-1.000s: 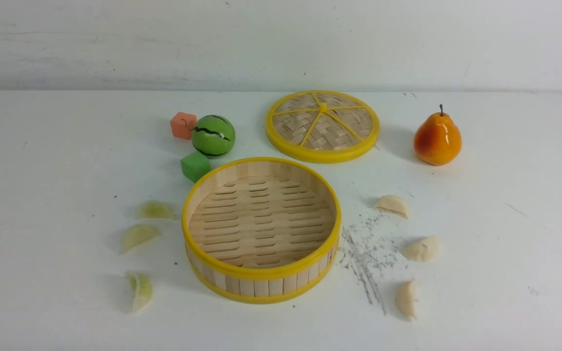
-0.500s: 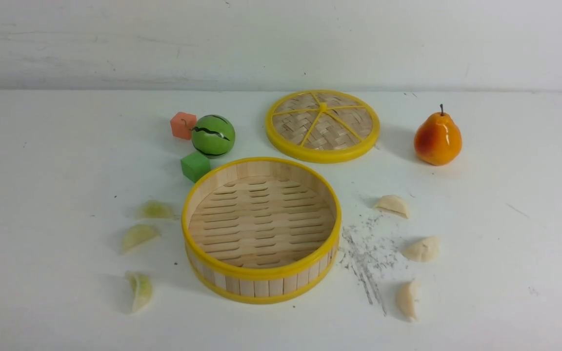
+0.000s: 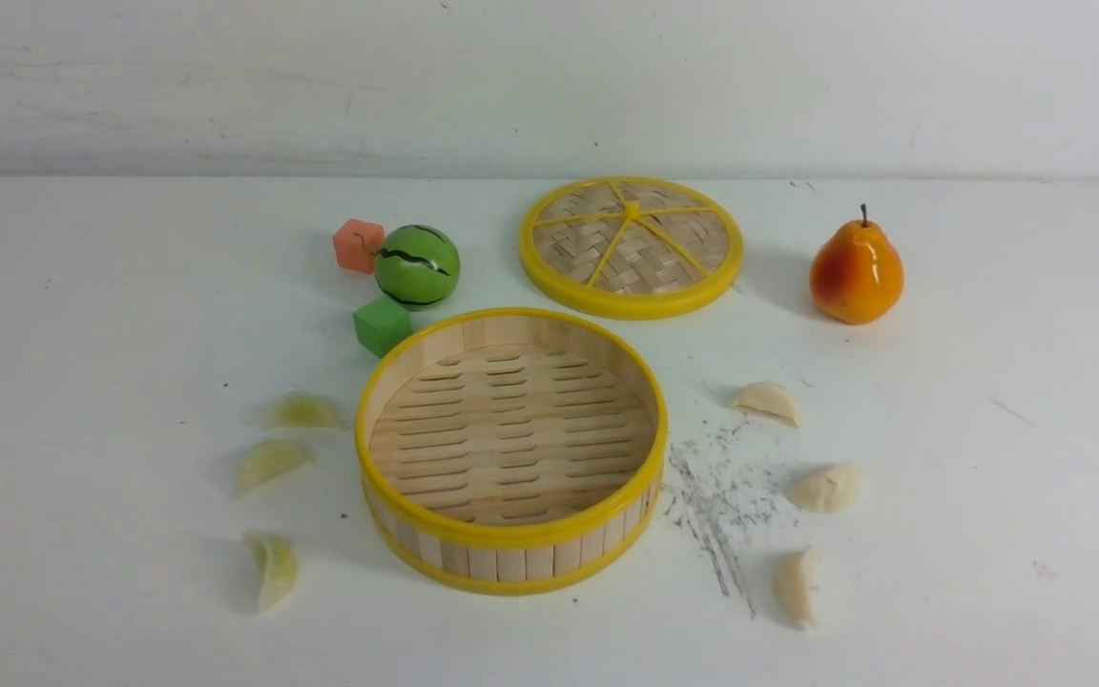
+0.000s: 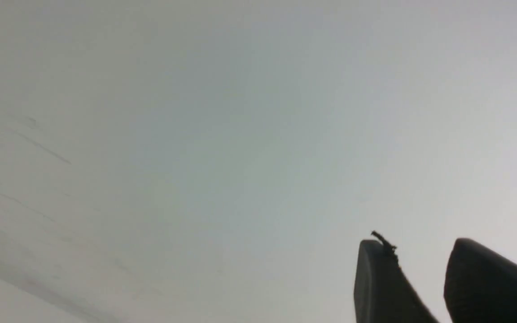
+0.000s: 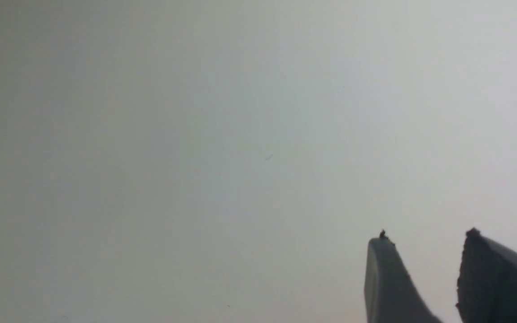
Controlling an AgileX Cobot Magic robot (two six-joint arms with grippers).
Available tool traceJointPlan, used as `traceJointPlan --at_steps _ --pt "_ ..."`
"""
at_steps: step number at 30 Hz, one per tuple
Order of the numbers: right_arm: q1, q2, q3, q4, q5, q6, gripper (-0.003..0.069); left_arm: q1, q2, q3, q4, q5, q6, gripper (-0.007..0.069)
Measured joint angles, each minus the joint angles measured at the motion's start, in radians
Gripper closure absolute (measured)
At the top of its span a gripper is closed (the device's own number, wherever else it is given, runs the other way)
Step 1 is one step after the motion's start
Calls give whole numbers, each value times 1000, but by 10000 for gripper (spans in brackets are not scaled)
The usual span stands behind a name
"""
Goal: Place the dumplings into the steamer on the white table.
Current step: 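Reach for and grasp a dumpling on the table with the left gripper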
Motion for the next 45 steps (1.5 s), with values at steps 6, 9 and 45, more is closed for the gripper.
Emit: traceJointPlan --at_steps 6,9,45 --pt "0 0 -69 7 36 84 501 0 0 -151 104 145 -201 475" --pt "0 0 -182 7 131 27 625 0 11 -329 217 317 -197 579" --pt "44 766 -484 763 1258 -1138 663 -79 1359 -875 -397 1196 606 637"
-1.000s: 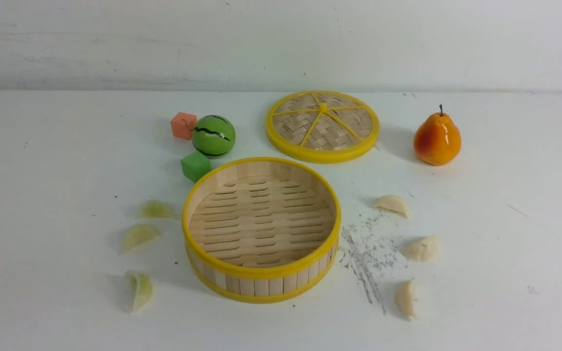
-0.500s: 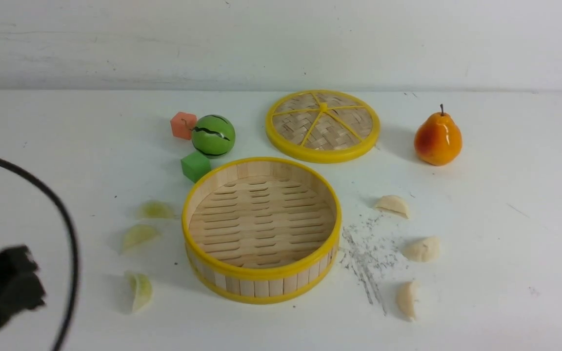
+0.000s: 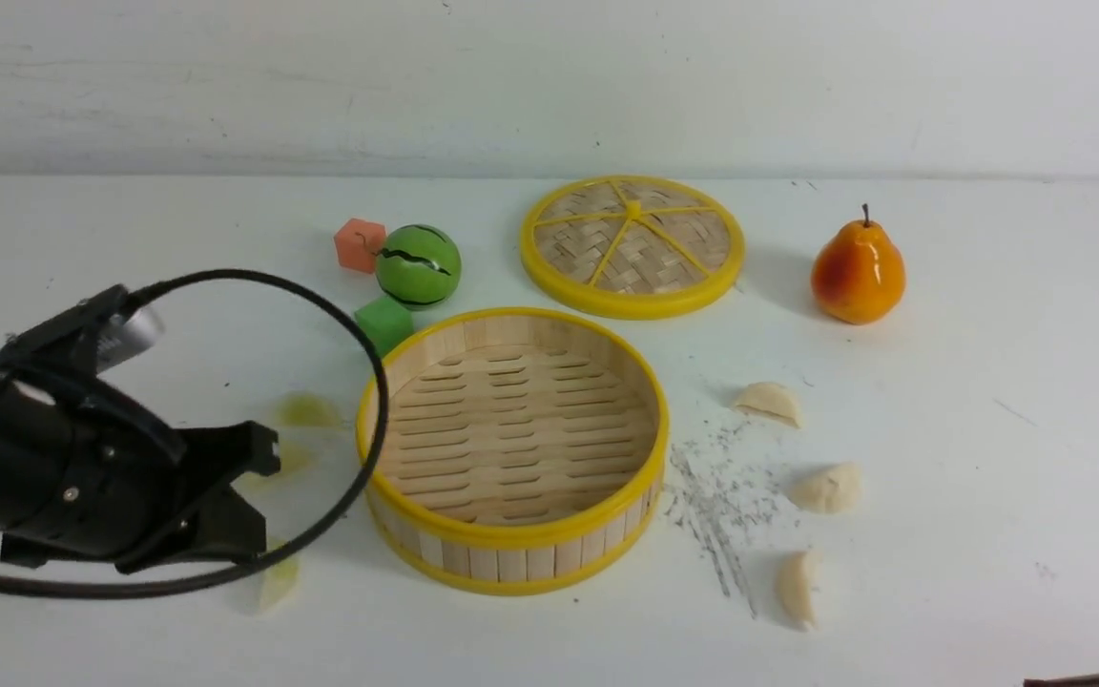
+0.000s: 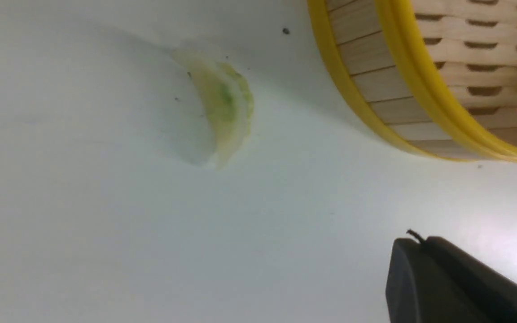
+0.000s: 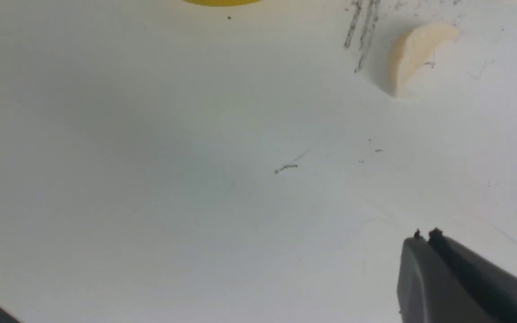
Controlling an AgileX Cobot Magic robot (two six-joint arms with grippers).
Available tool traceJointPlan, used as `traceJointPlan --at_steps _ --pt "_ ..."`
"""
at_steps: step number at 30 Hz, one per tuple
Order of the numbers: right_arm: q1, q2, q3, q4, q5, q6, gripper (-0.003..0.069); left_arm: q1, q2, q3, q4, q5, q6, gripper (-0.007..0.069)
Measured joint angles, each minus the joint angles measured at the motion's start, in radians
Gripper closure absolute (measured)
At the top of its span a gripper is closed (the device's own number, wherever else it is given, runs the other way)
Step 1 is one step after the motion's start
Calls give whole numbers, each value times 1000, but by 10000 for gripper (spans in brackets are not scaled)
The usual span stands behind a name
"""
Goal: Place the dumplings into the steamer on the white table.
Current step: 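Reach for and grasp a dumpling on the table with the left gripper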
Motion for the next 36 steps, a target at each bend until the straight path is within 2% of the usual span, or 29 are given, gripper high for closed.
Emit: traceJointPlan --at_steps 3,6,7,8,10,11,13,14,16,19,24,31,36 --pt "0 0 6 5 0 -1 661 -68 52 -38 185 -5 -140 626" --pt "0 0 6 7 -3 -2 661 -135 115 -62 419 -39 -364 582" --pt "0 0 6 7 -3 -2 661 -135 115 -62 419 -39 -364 582" --pt "0 0 6 7 -3 -2 661 -144 142 -64 486 -53 -442 547" --pt "0 0 6 7 -3 -2 661 -147 170 -64 540 -68 -529 495" --pt "0 0 6 7 -3 -2 661 -147 177 -64 550 -70 -536 488" --pt "0 0 6 8 -3 -3 660 -148 212 -64 590 -105 -589 397" --pt "0 0 6 8 -3 -3 660 -148 218 -64 595 -111 -593 381" --pt "0 0 6 9 -3 -3 660 -149 255 -65 608 -151 -602 294" --pt "0 0 6 12 -3 -3 659 -149 293 -67 615 -185 -598 232" --pt "0 0 6 19 -3 -7 657 -149 356 -67 618 -238 -560 244" --pt "0 0 6 23 -3 -12 652 -149 395 -73 622 -258 -541 423" --pt "0 0 6 23 -3 -12 648 -149 343 -81 622 -197 -538 421"
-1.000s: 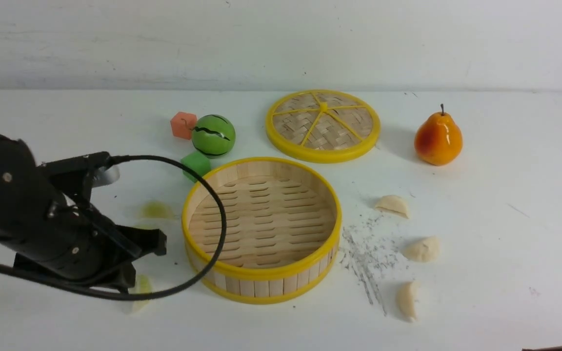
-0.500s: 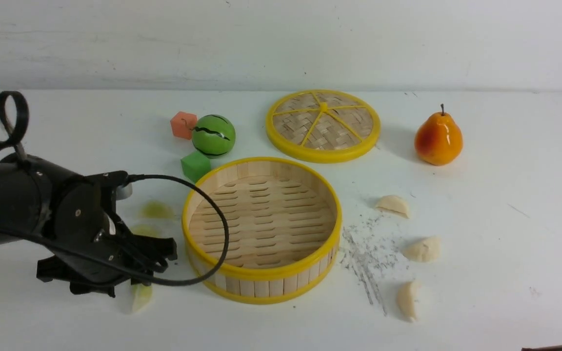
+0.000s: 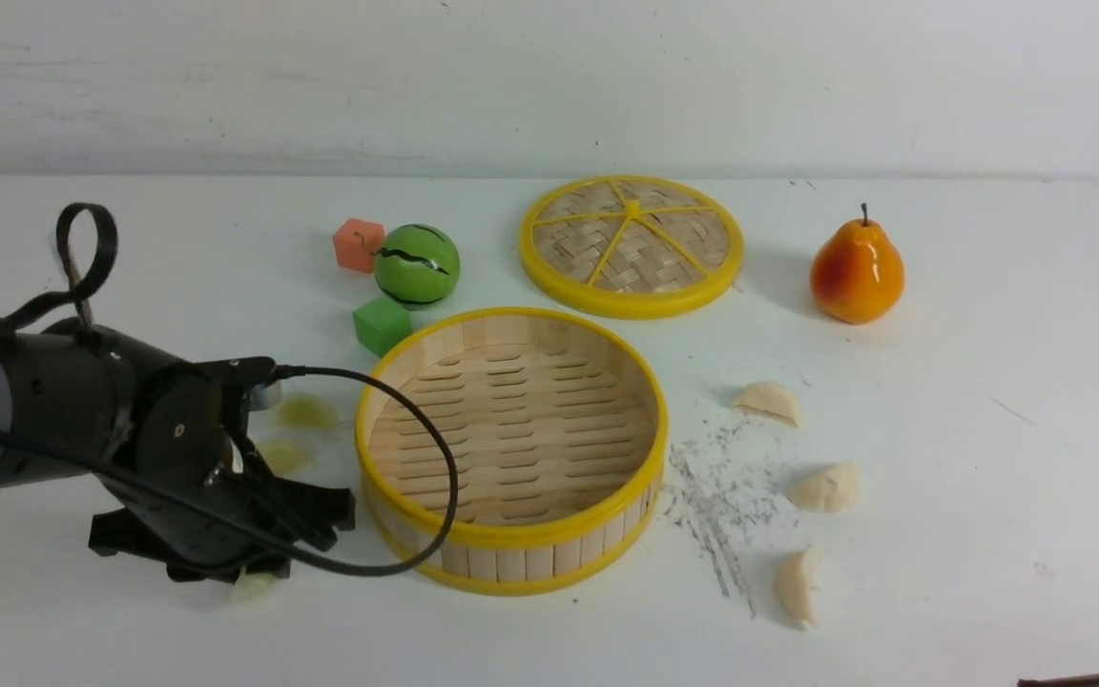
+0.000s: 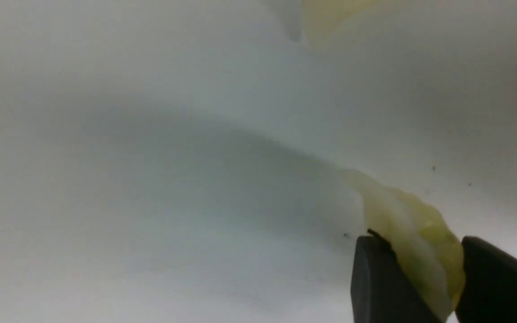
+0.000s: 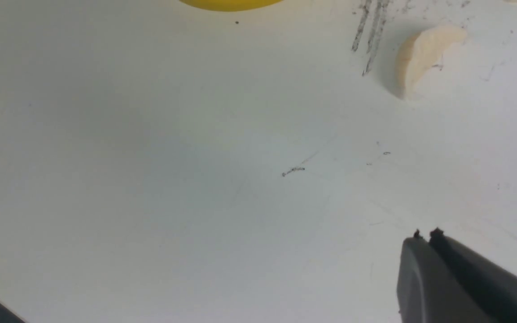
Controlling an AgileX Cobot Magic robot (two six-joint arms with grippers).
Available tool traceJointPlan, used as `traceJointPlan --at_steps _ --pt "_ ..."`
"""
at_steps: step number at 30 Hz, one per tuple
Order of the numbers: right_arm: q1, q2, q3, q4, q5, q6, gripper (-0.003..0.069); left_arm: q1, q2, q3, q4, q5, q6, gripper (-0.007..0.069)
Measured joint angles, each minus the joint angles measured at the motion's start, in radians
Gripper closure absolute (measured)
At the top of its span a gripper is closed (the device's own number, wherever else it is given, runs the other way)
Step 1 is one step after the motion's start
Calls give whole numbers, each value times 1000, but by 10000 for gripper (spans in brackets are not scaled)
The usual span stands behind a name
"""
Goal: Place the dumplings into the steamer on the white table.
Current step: 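Reach for and grasp a dumpling on the table with the left gripper, then place the dumpling into the bamboo steamer basket with the left gripper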
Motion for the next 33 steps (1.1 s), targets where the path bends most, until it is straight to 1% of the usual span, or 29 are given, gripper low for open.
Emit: traceJointPlan --at_steps 4,6,8,9,10,12,15,20,23,27,30,32,33 --pt "0 0 0 1 -1 0 647 0 -99 -59 -15 39 0 421" --pt "0 0 0 3 -6 0 647 -2 -150 -140 -74 42 6 421" --pt "0 0 0 3 -9 0 646 -11 -159 -194 -106 41 26 421" --pt "0 0 0 4 -16 0 645 -34 -151 -254 -147 39 69 421" --pt "0 0 0 4 -17 0 644 -37 -149 -269 -151 39 81 421" --pt "0 0 0 3 -28 -1 642 -90 -77 -366 -192 42 161 421" --pt "0 0 0 3 -27 -3 638 -122 51 -482 -206 78 203 421" --pt "0 0 0 2 -27 -3 638 -123 293 -678 -207 186 212 421" --pt "0 0 0 2 -27 -3 636 -122 391 -760 -207 223 214 421" --pt "0 0 0 2 -29 -3 636 -122 478 -838 -211 261 214 421" --pt "0 0 0 2 -29 -3 631 -122 499 -861 -212 263 214 421" --pt "0 0 0 2 -29 -3 629 -122 502 -865 -214 262 214 414" --pt "0 0 0 2 -29 -3 628 -122 502 -866 -215 263 214 391"
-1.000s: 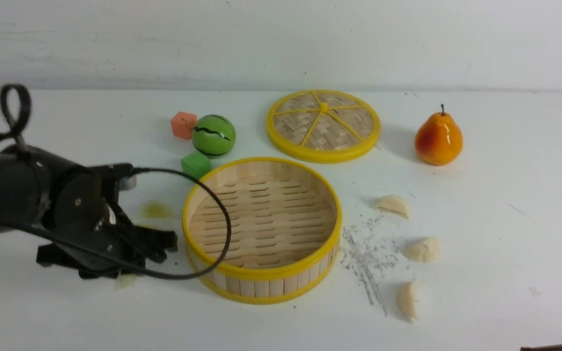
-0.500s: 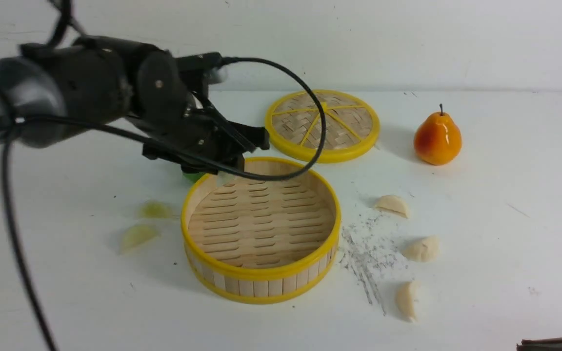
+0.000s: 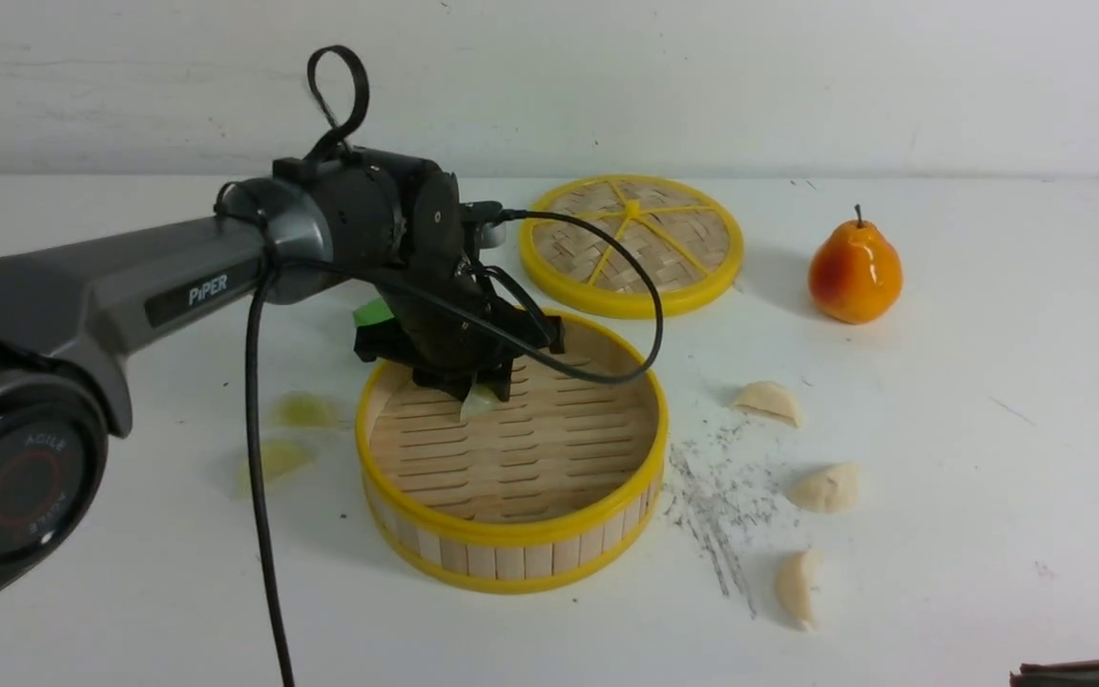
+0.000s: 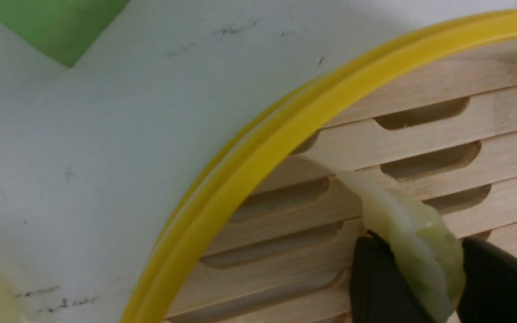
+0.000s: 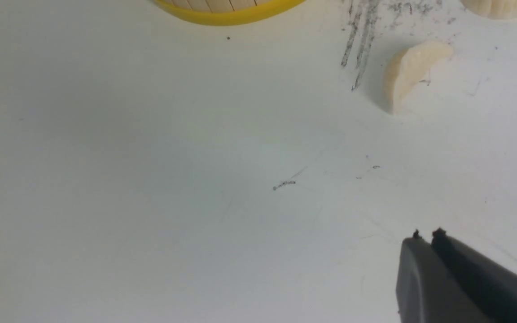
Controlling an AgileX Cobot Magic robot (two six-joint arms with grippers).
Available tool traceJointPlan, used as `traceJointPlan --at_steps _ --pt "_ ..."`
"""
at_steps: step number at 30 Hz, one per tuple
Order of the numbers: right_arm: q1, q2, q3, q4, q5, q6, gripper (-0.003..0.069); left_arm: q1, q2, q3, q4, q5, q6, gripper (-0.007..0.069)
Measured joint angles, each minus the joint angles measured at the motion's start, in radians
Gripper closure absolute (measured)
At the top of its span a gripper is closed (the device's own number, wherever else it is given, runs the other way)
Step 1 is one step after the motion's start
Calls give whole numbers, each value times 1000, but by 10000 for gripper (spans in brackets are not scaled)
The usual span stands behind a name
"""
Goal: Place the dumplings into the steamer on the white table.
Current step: 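Place the dumpling into the bamboo steamer basket with the left gripper, then reach for and grasp a dumpling on the table with the left gripper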
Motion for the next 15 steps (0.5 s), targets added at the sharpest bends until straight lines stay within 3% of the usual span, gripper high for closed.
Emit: traceJointPlan --at_steps 7,13,15 --pt "0 0 0 0 0 0 627 0 -25 -27 -1 99 -4 218" --pt "0 0 0 0 0 0 627 0 -162 -67 66 214 45 200" --pt "0 0 0 -1 0 0 627 15 -248 -74 156 251 84 200"
